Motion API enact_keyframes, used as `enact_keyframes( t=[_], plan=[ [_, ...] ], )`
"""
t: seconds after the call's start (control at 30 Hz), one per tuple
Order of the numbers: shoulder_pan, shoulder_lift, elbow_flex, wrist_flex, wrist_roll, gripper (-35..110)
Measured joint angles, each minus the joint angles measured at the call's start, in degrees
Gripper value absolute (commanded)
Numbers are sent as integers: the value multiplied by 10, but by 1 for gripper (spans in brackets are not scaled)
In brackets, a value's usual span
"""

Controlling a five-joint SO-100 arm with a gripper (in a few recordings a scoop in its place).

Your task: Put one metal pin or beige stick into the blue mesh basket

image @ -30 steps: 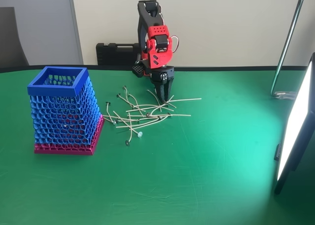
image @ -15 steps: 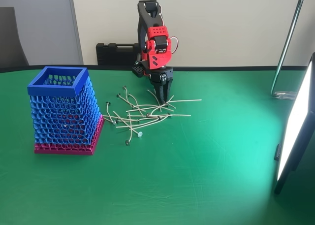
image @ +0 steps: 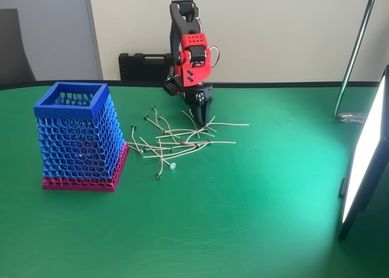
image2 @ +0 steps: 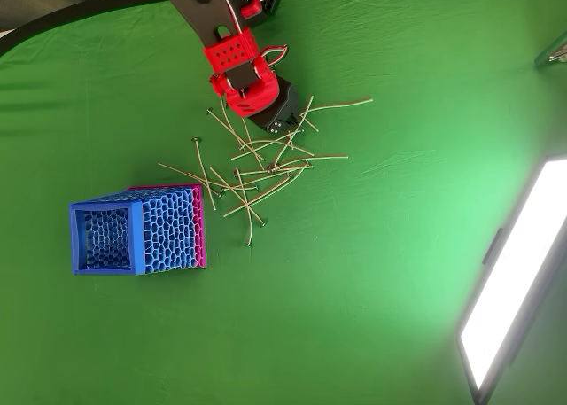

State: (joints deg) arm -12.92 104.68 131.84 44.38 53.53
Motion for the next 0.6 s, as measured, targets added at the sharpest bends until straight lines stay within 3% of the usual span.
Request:
enact_keyframes(
  t=[0.6],
  plan=[
    [7, -2, -12, 47, 6, 1]
  ],
)
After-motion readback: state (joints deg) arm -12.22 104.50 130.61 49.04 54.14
